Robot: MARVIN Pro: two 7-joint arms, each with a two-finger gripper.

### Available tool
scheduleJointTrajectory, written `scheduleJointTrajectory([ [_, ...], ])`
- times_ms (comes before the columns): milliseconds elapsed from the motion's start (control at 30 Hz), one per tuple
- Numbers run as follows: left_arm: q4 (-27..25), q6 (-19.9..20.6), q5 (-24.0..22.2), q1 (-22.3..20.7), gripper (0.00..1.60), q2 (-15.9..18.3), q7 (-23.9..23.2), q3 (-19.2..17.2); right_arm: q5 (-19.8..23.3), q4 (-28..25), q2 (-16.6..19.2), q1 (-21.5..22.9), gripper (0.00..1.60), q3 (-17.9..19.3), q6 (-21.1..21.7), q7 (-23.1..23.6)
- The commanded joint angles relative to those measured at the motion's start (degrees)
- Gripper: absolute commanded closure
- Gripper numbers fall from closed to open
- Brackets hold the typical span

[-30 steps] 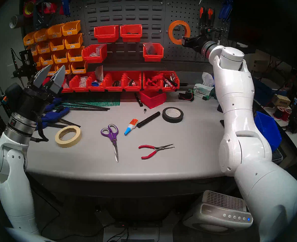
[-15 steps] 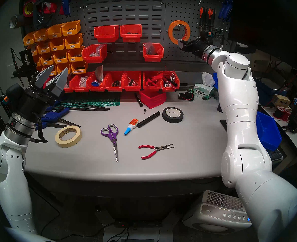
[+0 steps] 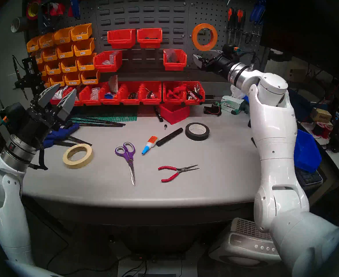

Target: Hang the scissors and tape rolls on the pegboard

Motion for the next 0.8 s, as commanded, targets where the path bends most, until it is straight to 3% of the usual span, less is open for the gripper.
scheduleJointTrajectory([
  [0,-0.94,-0.75,0.32,1.46,0.0,1.67,-2.23,-2.92,2.5,-5.99,0.04,-3.58,0.0,1.54,0.26,2.28],
  [567,4.02,0.09,0.49,8.87,0.0,7.26,-14.53,-13.01,4.41,-18.2,-0.64,-12.58,0.0,5.24,3.76,2.44],
  [633,5.44,0.56,0.66,9.55,0.0,8.85,-16.59,-14.34,4.08,-22.65,-0.81,-15.07,0.0,6.18,5.43,1.07],
  [767,7.22,1.49,0.27,10.48,0.0,11.13,-20.04,-15.93,4.44,-21.34,-1.21,-14.55,0.0,6.31,5.62,1.2],
])
